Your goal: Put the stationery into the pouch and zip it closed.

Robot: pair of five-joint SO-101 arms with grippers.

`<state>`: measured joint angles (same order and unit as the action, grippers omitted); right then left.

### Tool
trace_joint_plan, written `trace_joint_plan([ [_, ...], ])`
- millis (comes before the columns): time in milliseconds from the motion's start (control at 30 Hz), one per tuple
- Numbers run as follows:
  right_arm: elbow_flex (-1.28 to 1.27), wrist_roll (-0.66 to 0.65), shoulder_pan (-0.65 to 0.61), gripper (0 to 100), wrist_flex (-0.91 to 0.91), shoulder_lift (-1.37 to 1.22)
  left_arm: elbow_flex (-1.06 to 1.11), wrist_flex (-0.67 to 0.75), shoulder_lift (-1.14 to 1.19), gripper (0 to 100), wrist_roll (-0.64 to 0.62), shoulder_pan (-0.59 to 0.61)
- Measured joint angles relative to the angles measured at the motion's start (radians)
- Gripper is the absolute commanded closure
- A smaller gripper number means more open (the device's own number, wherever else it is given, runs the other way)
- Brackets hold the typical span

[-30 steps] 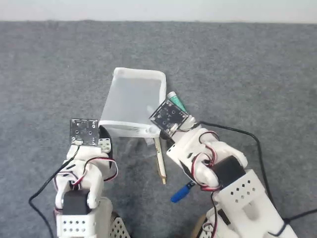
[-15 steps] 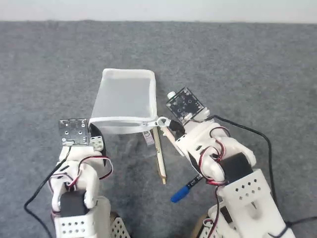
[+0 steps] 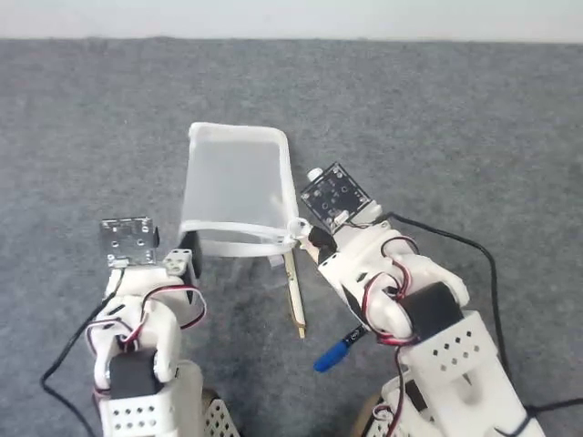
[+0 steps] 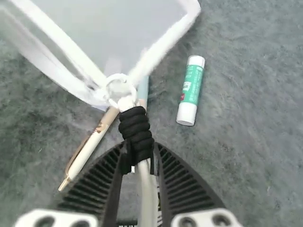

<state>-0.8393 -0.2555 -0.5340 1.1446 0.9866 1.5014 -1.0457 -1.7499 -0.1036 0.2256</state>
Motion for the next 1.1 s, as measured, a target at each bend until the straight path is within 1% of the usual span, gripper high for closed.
trace_joint_plan([
  [100,0.015,0.0,0.0,99.2,0.015,0.0,0.0,0.0,0.0,73,-0.031,0.0],
  [267,0.023,0.0,-0.015,99.2,0.018,0.014,0.0,0.015,0.0,73,-0.037,0.0],
  [367,0.023,0.0,-0.035,99.2,0.041,0.091,0.026,0.058,0.0,73,-0.037,-0.005],
  [500,0.023,0.0,-0.06,99.2,0.086,0.227,0.037,0.066,0.0,74,-0.034,-0.055],
  [567,0.023,0.0,-0.061,99.2,0.104,0.285,0.037,0.066,0.0,76,-0.025,-0.075],
  [700,0.023,0.0,-0.064,99.2,0.121,0.356,0.037,0.066,0.0,83,-0.018,-0.077],
  [867,0.021,0.0,-0.089,99.2,0.121,0.39,0.037,0.069,0.0,93,0.035,-0.092],
  [967,0.021,0.0,-0.109,99.2,0.121,0.422,0.037,0.072,0.0,98,0.068,-0.132],
  [1100,0.023,0.0,-0.117,99.1,0.121,0.436,0.038,0.072,0.0,99,0.103,-0.146],
])
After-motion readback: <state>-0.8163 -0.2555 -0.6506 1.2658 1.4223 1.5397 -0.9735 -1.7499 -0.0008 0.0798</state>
